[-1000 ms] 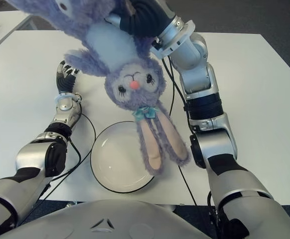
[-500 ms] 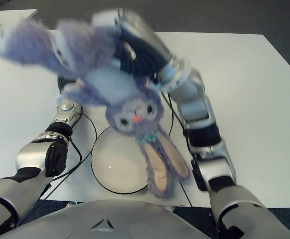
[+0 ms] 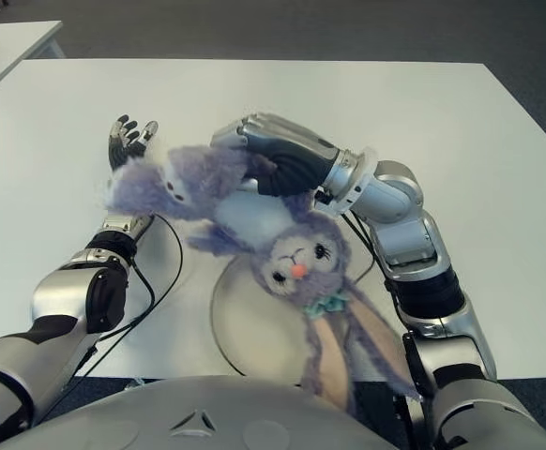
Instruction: Put the doll into the plate.
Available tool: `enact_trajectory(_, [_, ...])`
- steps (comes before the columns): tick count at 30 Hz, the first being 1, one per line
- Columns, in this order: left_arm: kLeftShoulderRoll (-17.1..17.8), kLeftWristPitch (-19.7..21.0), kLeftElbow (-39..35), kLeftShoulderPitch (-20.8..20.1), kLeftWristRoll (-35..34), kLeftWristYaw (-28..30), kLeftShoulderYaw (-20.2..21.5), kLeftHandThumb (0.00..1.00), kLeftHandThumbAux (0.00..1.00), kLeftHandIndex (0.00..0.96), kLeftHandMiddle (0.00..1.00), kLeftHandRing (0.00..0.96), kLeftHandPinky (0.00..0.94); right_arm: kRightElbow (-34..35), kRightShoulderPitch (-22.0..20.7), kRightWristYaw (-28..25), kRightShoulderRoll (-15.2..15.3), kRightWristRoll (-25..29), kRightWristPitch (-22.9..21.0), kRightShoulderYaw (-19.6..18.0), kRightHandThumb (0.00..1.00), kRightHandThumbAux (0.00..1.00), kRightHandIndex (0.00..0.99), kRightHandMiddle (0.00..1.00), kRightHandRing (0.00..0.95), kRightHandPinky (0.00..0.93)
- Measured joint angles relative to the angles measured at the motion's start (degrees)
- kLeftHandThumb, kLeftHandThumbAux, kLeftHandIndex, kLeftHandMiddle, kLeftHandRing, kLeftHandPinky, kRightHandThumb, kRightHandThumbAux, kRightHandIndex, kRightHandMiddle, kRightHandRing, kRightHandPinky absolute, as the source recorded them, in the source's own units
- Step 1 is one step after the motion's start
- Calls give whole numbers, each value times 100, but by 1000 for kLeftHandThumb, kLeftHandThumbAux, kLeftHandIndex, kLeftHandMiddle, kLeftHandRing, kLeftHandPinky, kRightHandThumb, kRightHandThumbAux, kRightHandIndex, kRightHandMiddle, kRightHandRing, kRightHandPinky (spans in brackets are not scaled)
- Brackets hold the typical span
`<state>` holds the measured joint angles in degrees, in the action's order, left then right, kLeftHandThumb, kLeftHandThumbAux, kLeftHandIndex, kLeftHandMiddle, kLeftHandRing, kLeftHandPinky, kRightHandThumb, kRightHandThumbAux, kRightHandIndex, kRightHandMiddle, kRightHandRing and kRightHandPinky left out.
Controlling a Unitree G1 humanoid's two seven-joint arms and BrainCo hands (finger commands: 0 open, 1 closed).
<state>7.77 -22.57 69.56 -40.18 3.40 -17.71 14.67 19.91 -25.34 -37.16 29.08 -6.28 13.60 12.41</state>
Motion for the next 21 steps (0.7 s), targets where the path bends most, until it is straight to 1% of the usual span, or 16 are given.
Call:
enact_trajectory(2, [0,-1,0,5,1,0,0,0,603,110,167,140,140,15,0,-83,0,1,-92,41,705,720,438,768,759,728])
enact_trajectory(6, [-5,-2,0,15,1,0,-3,0,620,107,166,140,137,35,0,-170,-8,3,-186,98,704,721,438,763,755,722])
enact_trajectory(8, [-7,-2,0,16,1,0,-4,0,644,104,159,136,133,35,1,-193,-15,3,-203,129,704,721,438,761,754,726])
enact_trajectory(10, [-11,-2,0,17,1,0,-4,0,646,104,158,136,133,35,1,-205,-21,3,-216,154,704,721,437,761,754,728])
enact_trajectory(13, [-17,-4,0,17,0,0,-2,0,680,106,151,134,132,31,1,-217,-24,-4,-218,191,702,722,437,757,749,723])
enact_trajectory(21, [-36,-42,0,16,-3,0,13,0,694,110,156,137,135,-55,13,-214,-60,-22,-173,245,701,723,437,751,741,709])
